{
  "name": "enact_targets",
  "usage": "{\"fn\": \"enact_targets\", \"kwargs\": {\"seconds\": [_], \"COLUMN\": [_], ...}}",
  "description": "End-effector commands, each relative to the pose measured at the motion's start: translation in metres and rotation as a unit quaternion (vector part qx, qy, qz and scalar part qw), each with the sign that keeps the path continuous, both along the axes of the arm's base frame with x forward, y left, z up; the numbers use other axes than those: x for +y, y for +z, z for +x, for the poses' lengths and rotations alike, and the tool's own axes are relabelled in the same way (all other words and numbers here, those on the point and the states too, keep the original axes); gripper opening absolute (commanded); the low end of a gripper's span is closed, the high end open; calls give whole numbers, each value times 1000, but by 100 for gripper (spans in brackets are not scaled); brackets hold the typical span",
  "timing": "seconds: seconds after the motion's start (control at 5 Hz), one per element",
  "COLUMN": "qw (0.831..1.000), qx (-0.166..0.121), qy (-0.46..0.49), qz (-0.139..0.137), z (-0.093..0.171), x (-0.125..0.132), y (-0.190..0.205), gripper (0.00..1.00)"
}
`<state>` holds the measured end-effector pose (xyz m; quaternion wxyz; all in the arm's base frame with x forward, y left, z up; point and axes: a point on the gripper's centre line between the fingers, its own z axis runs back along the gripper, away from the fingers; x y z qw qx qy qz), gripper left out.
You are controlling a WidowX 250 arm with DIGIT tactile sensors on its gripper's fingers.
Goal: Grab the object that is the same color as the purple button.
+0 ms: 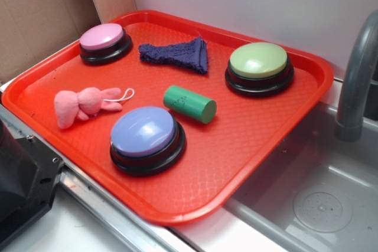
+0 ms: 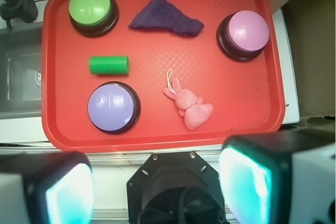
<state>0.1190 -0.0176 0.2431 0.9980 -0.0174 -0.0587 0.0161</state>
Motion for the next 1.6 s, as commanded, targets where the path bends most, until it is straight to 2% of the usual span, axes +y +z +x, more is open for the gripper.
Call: {"fn": "enact_targets", "kwargs": {"seconds": [0.0, 0.2, 0.4, 0.6, 0.8, 1.0, 1.4], "qw": [1000, 995, 981, 963, 946, 940, 929], "qx": [0, -30, -19, -24, 9, 41, 126], "qy": [0, -75, -167, -224, -289, -308, -312], "qz": [0, 62, 99, 145, 149, 141, 156], "z": [0, 47, 84, 112, 140, 153, 170], "x": [0, 29, 46, 53, 50, 49, 59], "y": [0, 4, -6, -23, -69, -105, -169], "gripper": [100, 100, 100, 100, 100, 100, 100]}}
